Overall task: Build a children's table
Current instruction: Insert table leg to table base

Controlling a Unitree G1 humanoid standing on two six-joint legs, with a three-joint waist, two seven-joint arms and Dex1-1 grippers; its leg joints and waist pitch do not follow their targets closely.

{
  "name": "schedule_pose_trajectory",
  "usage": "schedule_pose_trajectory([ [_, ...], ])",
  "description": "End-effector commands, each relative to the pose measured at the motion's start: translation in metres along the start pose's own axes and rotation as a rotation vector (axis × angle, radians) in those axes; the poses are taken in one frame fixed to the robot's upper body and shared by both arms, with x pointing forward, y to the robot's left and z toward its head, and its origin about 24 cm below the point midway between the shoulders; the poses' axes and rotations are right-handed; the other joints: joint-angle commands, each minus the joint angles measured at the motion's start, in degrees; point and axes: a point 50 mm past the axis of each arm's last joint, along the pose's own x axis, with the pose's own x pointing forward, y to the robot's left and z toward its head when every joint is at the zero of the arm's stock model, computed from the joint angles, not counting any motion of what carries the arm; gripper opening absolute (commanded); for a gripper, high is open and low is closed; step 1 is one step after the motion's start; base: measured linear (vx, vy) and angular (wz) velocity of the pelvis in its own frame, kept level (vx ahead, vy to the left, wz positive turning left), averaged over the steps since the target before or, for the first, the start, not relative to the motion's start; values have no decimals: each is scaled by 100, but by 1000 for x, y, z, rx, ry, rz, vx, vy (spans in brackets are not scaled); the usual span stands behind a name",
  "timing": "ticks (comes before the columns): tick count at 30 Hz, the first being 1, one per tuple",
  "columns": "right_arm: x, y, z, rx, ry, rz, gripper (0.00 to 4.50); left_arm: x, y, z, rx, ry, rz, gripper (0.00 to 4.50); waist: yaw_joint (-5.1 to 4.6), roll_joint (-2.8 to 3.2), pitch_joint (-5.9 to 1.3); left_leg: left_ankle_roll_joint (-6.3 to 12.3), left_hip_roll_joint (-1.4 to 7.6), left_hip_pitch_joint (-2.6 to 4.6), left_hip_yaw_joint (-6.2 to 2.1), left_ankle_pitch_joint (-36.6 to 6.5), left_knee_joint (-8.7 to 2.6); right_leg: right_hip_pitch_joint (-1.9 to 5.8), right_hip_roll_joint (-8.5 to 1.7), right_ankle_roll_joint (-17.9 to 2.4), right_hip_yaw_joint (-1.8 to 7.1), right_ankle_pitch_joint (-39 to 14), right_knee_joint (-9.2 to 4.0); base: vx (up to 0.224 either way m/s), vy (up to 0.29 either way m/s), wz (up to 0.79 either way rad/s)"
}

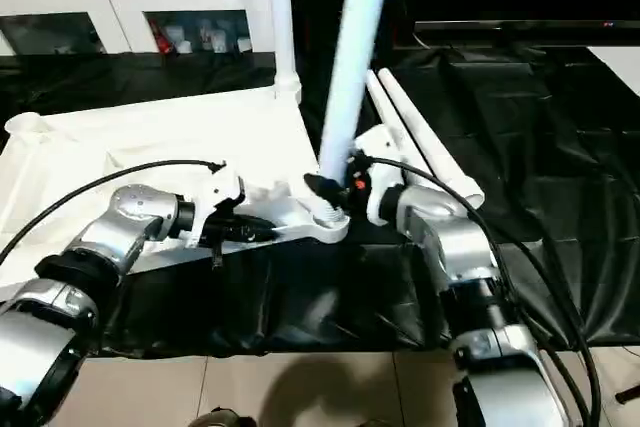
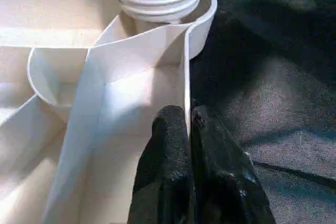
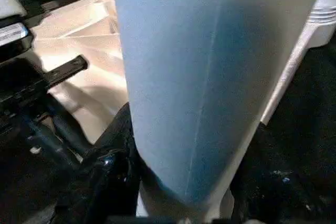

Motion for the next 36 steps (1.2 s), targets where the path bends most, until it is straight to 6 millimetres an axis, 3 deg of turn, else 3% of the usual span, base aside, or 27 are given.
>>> schedule_pose_trajectory([
  [1,1,1,-3,-12,63,30,189,-3,0,0,0,6,-29,1,24,-23,-481,220,233,103,-128,-800,-362,349,-424,-1547,257,-347,-365,0,0,0],
  [4,1,1,-5,-15,90,43,189,-3,0,-1,-3,6,-33,0,23,-30,-477,218,235,103,-129,-821,-366,347,-432,-1527,259,-456,-375,0,0,0],
  [5,1,1,-6,-14,106,52,189,-4,0,-1,-1,9,-36,0,22,-71,-475,216,237,105,-122,-826,-368,347,-431,-1514,265,-496,-384,0,0,0],
  [6,0,1,-7,-19,121,54,189,-4,-1,-2,0,13,-40,0,34,-48,-472,214,241,103,-128,-821,-369,342,-437,-1508,264,-542,-379,0,0,0],
  [18,-8,-2,-10,-29,176,75,189,-3,-2,-4,35,19,-25,0,37,-48,-462,170,245,112,-133,-909,-382,335,-433,-1434,266,-741,-406,0,0,0],
  [19,-9,-3,-10,-29,177,74,189,-3,-1,-3,25,10,-18,44,37,-48,-462,170,245,112,-133,-909,-382,335,-433,-1434,266,-741,-406,0,0,0],
  [20,-9,-3,-10,-29,177,74,189,-3,-1,-3,20,7,-19,55,36,-57,-462,160,240,115,-124,-930,-380,331,-433,-1441,268,-734,-415,0,0,0],
  [27,-14,-1,-12,-23,178,81,189,-6,-1,-7,20,20,-27,98,52,-24,-474,150,246,117,-135,-925,-383,331,-428,-1463,267,-564,-401,0,0,0],
  [30,-14,-1,-14,-19,182,81,189,-8,-1,-8,11,14,-45,63,64,-11,-473,120,250,128,-133,-998,-386,327,-433,-1490,265,-570,-402,0,0,0],
  [32,-14,0,-14,-19,182,83,189,-8,-1,-8,12,20,-41,67,63,-12,-469,106,252,129,-135,-1034,-390,326,-433,-1494,266,-595,-406,0,0,0],
  [33,-13,0,-14,-17,181,85,189,-9,0,-8,11,22,-37,41,62,-17,-466,95,246,128,-134,-1067,-391,330,-433,-1487,264,-632,-411,0,0,0],
  [36,-12,1,-14,-15,181,90,189,-8,0,-8,5,22,-39,17,63,-23,-463,84,247,126,-136,-1073,-396,332,-437,-1469,267,-677,-413,0,0,0],
])
